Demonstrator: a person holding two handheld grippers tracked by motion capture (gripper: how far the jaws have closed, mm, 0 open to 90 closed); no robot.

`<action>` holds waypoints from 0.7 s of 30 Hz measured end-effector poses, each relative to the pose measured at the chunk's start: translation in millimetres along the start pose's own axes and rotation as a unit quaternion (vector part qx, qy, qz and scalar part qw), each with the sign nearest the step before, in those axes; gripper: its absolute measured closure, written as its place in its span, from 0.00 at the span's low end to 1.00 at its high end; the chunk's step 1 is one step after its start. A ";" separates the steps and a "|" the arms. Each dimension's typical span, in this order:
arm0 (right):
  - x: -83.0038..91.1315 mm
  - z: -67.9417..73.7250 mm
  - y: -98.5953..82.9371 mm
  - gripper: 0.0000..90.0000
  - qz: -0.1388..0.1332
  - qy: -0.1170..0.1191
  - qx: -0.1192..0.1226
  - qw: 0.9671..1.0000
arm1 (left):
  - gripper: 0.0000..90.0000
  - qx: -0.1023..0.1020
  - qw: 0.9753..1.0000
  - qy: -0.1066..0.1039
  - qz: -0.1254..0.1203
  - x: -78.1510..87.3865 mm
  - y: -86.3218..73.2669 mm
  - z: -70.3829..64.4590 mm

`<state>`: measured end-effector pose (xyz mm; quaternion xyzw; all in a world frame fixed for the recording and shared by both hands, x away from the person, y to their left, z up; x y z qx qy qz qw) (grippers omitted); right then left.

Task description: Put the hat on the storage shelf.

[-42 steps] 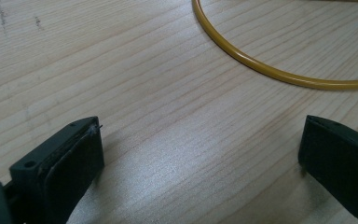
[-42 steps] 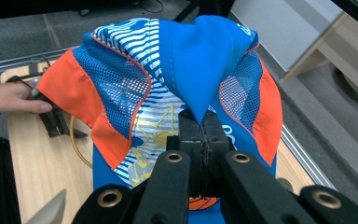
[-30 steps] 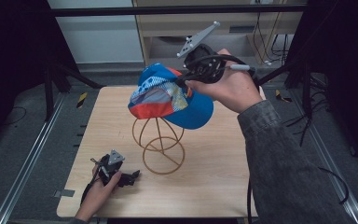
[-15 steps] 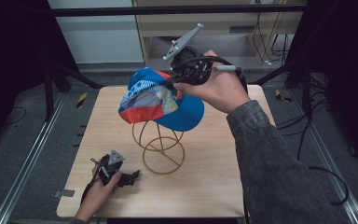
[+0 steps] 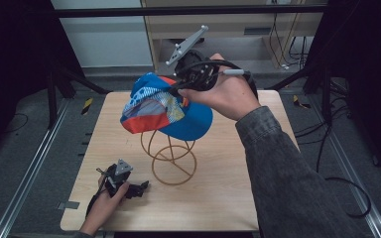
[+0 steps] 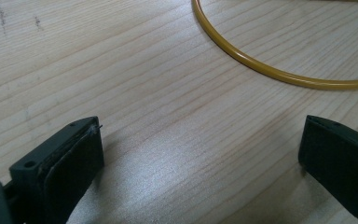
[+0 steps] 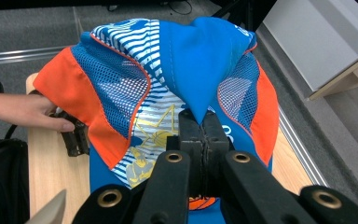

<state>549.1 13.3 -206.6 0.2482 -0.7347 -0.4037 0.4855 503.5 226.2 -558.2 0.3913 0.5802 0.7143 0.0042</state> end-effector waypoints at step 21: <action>-45.4 12.3 -8.9 1.00 0.036 0.019 0.009 0.999 | 0.00 0.000 1.000 -0.001 0.000 0.2 0.0 -0.6</action>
Point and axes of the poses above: each handheld gripper's, and its own axes: x roughly backward along the jaws, y roughly out of its top, z roughly to its left, the point moved 7 cm from there along -x, roughly forward along the jaws, and after that the axes turned 11 degrees about -z, right-handed, at the moved point
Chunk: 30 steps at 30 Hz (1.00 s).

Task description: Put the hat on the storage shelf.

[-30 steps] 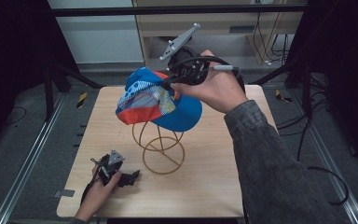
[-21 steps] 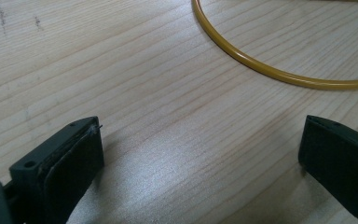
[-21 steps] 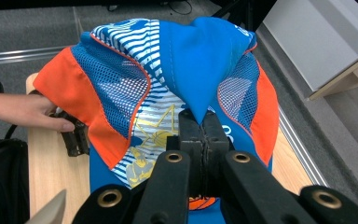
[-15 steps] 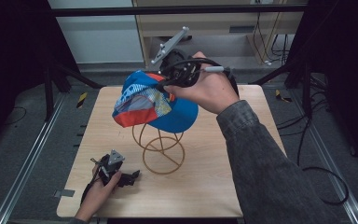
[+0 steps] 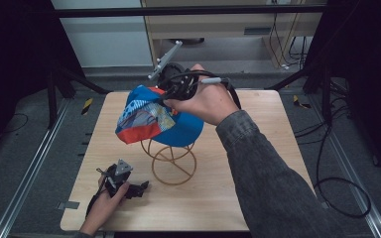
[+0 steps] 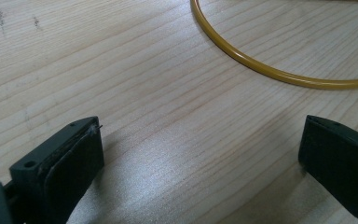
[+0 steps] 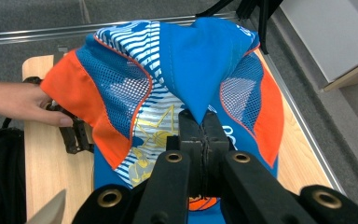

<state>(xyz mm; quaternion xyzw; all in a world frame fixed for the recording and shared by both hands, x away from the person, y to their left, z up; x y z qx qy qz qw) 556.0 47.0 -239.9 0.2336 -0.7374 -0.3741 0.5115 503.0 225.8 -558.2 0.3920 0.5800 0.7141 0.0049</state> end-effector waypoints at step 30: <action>-31.4 2.0 -17.1 1.00 0.022 0.008 -0.017 1.000 | 0.00 0.000 1.000 -0.001 -0.001 -0.1 0.0 -0.4</action>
Point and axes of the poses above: each handheld gripper's, and its own axes: x roughly backward along the jaws, y roughly out of its top, z roughly to its left, the point moved 7 cm from there along -x, roughly forward along the jaws, and after that the axes turned 11 degrees about -z, right-handed, at the moved point
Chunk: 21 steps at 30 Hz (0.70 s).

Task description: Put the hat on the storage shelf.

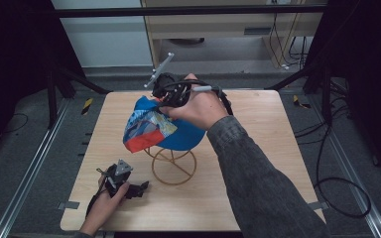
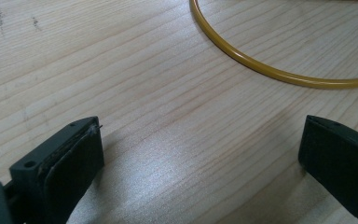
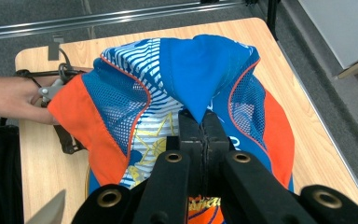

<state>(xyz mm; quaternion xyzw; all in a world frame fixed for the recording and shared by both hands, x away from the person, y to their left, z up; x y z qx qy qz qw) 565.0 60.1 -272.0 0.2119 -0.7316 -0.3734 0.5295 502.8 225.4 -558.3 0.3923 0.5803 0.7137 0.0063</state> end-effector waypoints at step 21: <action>-10.7 6.5 -5.0 1.00 0.011 0.007 0.004 1.000 | 0.00 0.000 1.000 0.000 0.000 0.0 0.0 0.1</action>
Point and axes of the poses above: each handheld gripper's, and its own axes: x roughly backward along the jaws, y roughly out of its top, z roughly to its left, the point moved 7 cm from there along -x, roughly forward along the jaws, and after that the axes turned 11 degrees about -z, right-handed, at the moved point
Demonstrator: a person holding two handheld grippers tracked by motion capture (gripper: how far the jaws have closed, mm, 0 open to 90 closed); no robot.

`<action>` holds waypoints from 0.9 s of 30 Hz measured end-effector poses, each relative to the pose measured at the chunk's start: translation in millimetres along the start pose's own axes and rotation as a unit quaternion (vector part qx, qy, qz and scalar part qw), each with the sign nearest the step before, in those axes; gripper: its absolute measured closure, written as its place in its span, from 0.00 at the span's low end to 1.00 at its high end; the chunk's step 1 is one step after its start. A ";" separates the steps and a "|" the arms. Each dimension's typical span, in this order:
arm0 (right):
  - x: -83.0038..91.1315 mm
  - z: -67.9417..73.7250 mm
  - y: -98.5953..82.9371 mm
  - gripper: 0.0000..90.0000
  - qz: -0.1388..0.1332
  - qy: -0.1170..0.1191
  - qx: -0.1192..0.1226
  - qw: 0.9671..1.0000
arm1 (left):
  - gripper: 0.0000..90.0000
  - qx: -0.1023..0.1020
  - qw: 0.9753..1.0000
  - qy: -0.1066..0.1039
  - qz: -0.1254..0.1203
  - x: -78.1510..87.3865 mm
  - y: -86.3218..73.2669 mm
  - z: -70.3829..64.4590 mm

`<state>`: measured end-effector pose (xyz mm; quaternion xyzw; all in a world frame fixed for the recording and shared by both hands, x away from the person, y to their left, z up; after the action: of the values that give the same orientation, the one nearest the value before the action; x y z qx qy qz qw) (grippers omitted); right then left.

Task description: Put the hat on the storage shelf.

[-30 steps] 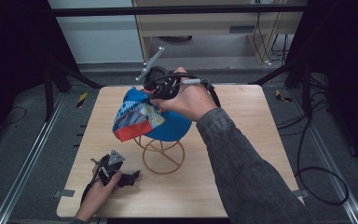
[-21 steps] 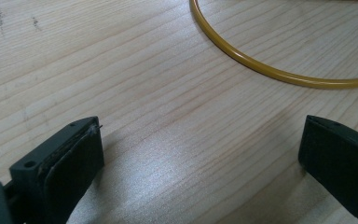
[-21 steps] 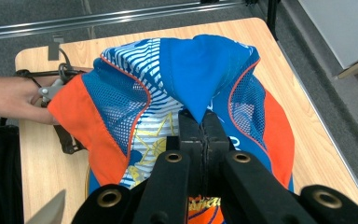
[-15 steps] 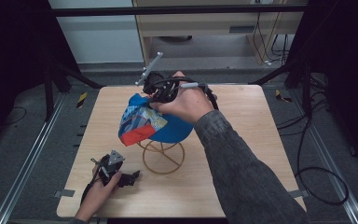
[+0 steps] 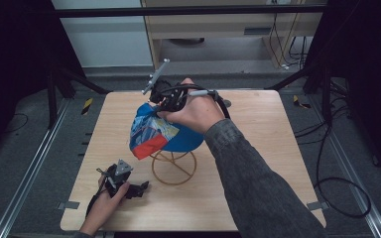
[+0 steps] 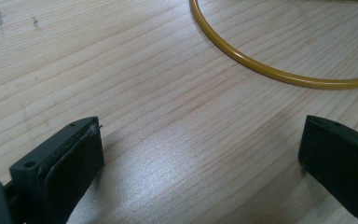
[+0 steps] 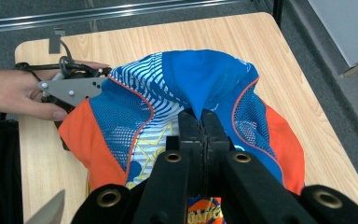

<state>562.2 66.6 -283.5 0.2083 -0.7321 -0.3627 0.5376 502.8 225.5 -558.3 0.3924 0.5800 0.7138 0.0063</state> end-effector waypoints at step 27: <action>7.4 -1.8 -6.4 0.65 -0.013 -0.010 -0.012 1.000 | 0.00 -0.001 1.000 0.000 0.000 0.0 0.0 0.1</action>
<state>560.9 56.7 -283.3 0.2074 -0.7303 -0.3810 0.5277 502.8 225.6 -558.3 0.3924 0.5794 0.7143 0.0060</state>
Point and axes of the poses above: each handheld gripper's, and its own axes: x roughly backward along the jaws, y roughly out of its top, z roughly to its left, the point moved 7 cm from there along -x, roughly forward along the jaws, and after that the axes turned 11 degrees about -z, right-handed, at the moved point
